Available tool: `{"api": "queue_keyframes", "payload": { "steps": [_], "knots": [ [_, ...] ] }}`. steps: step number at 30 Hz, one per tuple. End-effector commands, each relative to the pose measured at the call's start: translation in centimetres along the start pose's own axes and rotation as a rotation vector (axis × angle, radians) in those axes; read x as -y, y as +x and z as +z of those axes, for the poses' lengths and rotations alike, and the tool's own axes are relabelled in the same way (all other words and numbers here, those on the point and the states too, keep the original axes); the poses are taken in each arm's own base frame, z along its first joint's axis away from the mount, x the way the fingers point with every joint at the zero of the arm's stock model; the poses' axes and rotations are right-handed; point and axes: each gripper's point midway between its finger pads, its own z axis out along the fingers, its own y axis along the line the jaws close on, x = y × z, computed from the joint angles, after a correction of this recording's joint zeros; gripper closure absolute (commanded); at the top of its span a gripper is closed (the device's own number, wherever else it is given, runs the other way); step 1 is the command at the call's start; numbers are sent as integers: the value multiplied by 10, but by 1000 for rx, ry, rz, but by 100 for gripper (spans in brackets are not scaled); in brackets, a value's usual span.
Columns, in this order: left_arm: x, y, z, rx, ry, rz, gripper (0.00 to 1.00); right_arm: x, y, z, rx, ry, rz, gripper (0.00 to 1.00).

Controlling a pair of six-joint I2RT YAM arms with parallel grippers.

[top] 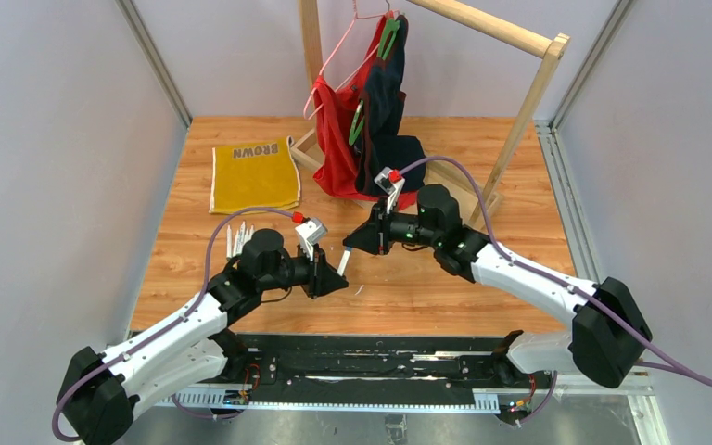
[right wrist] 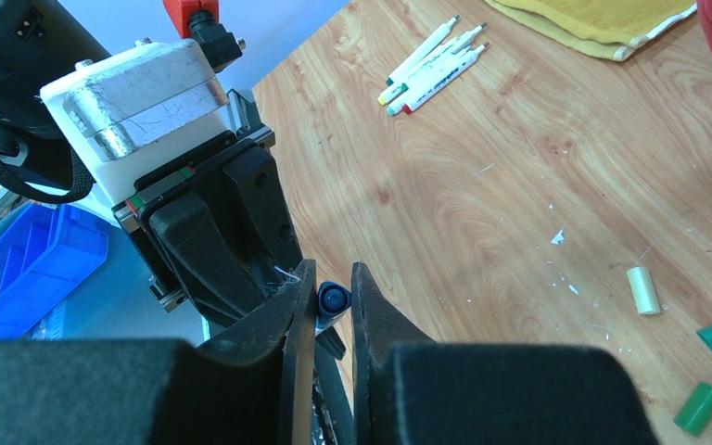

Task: Insert the pens into the pen caps
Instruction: Press the pen cap onto the pen.

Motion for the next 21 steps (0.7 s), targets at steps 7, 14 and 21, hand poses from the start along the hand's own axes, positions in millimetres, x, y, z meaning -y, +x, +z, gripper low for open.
{"api": "queue_keyframes", "payload": {
  "steps": [7,14,21],
  "knots": [
    [34,-159,-32,523,10,203,100,-7,131,-15,-427,26,254,99],
    [26,-161,-30,515,-27,207,100,-8,146,-17,-474,59,272,100],
    [27,-166,-36,541,7,187,100,-10,165,-20,-530,51,262,100]
  ]
}}
